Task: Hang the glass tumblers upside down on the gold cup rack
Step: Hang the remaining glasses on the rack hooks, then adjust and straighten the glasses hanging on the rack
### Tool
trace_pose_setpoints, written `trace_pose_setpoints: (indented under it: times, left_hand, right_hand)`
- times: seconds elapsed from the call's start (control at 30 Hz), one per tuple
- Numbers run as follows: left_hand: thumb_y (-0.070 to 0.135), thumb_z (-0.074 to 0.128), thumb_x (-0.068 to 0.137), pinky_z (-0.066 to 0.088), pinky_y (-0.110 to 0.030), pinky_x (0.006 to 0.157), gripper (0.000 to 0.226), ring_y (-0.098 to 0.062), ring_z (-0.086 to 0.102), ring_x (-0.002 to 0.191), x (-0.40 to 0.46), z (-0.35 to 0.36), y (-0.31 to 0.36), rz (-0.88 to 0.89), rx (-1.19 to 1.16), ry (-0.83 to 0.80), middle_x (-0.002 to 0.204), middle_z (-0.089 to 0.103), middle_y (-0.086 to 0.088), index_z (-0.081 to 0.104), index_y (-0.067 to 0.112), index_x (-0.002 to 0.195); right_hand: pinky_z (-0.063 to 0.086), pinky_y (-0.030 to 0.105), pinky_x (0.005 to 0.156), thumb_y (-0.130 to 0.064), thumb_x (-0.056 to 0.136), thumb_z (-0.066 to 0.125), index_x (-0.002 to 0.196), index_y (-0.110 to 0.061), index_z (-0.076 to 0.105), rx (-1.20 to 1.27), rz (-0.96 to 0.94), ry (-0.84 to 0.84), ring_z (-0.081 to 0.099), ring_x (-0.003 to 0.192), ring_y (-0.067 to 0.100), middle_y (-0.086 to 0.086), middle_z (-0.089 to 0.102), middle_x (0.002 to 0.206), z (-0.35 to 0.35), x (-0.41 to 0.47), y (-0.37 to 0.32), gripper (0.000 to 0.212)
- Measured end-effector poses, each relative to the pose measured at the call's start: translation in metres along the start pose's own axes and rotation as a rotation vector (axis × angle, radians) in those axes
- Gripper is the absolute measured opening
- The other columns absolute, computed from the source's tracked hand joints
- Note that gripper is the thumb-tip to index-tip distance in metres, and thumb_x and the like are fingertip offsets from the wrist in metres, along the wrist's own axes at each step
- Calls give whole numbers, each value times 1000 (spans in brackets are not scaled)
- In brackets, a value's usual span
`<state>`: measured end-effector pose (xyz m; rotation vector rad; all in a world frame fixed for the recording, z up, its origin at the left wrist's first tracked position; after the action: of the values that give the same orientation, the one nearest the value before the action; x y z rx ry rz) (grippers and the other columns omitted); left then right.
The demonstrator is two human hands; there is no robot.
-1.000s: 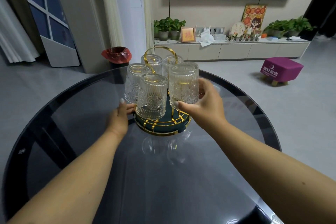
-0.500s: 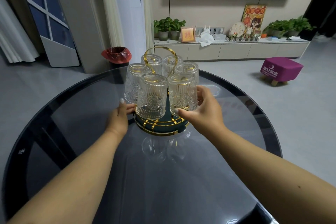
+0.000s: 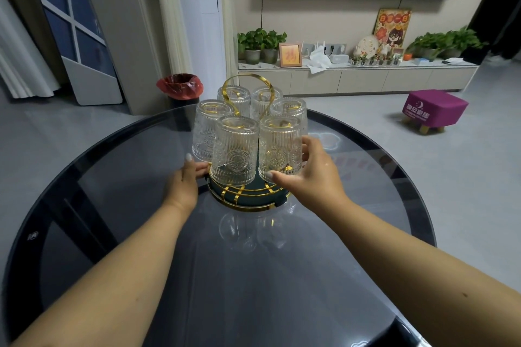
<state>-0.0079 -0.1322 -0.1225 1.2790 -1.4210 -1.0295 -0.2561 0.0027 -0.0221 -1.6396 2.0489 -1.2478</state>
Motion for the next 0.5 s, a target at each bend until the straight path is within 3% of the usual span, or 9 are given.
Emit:
trace_pose_setpoints:
  times: [0.1, 0.3, 0.4, 0.5]
  left_hand:
    - [73, 15, 83, 32, -37, 94, 57, -21, 58, 113, -1, 0, 1, 7, 4, -6, 101, 70, 3, 63, 42, 86]
    - [71, 13, 86, 29, -36, 93, 57, -20, 56, 113, -3, 0, 3, 13, 10, -15, 103, 69, 4, 63, 44, 85]
    - [69, 14, 89, 29, -35, 93, 55, -19, 56, 114, -2, 0, 2, 11, 4, -18, 104, 70, 2, 63, 43, 86]
    - [68, 15, 89, 30, -35, 92, 55, -21, 57, 114, -2, 0, 1, 12, -4, -15, 104, 70, 0, 63, 42, 85]
  right_hand:
    - [47, 32, 90, -51, 66, 78, 135, -18, 41, 10, -16, 11, 52, 111, 16, -1, 56, 119, -10, -2, -4, 85]
    - [48, 34, 76, -46, 81, 62, 112, -15, 58, 83, -85, 299, 58, 90, 18, 0, 61, 95, -72, 21, -27, 44]
    - [52, 36, 78, -43, 80, 65, 113, -18, 58, 31, -55, 257, 61, 91, 17, 0, 63, 98, -85, 57, -42, 41]
    - [53, 37, 79, -45, 76, 71, 115, -19, 57, -74, -8, 111, 62, 88, 16, 1, 65, 103, -79, 88, -52, 49]
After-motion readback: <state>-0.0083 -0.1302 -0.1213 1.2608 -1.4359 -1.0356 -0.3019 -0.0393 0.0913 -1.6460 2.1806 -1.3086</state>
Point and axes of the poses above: each hand's wrist, its own x-axis towards the middle knuckle, its own z-axis out of the palm, y = z × x, the point moved 9 cm from there along x, towards the middle knuckle
